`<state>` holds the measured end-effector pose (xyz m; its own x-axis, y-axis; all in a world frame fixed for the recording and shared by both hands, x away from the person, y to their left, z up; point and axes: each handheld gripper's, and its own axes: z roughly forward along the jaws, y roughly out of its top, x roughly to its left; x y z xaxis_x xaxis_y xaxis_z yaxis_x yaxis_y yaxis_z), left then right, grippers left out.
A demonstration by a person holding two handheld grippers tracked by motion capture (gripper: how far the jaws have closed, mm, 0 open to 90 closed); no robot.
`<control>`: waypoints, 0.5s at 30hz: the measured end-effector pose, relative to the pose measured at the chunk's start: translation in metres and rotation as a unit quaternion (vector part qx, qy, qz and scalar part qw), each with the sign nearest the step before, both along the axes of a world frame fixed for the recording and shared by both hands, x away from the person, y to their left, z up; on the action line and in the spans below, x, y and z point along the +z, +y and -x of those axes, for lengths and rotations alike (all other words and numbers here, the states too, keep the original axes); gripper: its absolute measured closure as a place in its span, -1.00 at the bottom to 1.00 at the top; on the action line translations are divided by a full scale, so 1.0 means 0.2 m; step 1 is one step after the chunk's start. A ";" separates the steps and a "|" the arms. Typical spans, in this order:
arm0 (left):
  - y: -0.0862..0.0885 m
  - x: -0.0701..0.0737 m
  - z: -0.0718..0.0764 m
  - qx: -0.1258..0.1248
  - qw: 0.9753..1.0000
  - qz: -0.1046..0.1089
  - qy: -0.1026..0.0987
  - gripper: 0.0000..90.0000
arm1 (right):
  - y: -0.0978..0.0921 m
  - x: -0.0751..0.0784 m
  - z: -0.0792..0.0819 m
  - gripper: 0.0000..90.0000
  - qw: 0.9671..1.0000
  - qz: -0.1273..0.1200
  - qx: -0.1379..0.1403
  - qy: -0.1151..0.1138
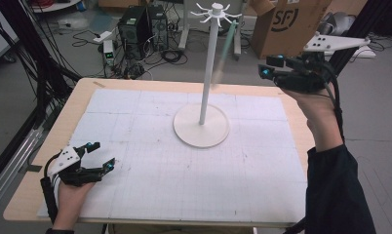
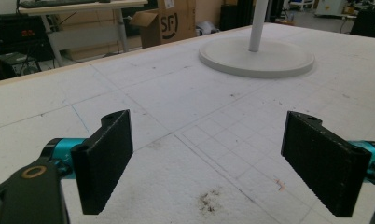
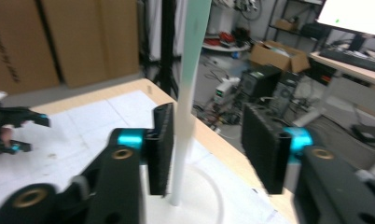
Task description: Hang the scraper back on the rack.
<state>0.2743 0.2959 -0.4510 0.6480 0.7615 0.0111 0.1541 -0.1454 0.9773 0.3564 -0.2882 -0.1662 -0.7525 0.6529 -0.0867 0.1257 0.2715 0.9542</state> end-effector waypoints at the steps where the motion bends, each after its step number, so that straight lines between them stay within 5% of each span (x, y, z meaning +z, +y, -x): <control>1: 0.00 0.00 0.00 0.001 1.000 0.001 0.002 -0.62 | -0.01 -0.02 0.01 0.03 1.000 -0.002 0.002 -0.001; 7: 0.01 0.00 0.00 -0.005 1.000 0.007 0.004 -0.63 | -0.06 -0.26 0.08 -0.30 1.000 -0.022 0.008 -0.010; 15: 0.01 0.00 0.00 -0.005 1.000 0.009 0.005 -0.63 | -0.15 -0.71 0.19 -0.52 0.999 -0.033 0.000 0.019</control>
<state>0.2752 0.2979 -0.4510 0.6555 0.7551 -0.0095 0.1624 -0.1287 0.9783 0.3180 -0.3174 -0.3079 -0.7545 0.6561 -0.0146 0.1627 0.2086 0.9644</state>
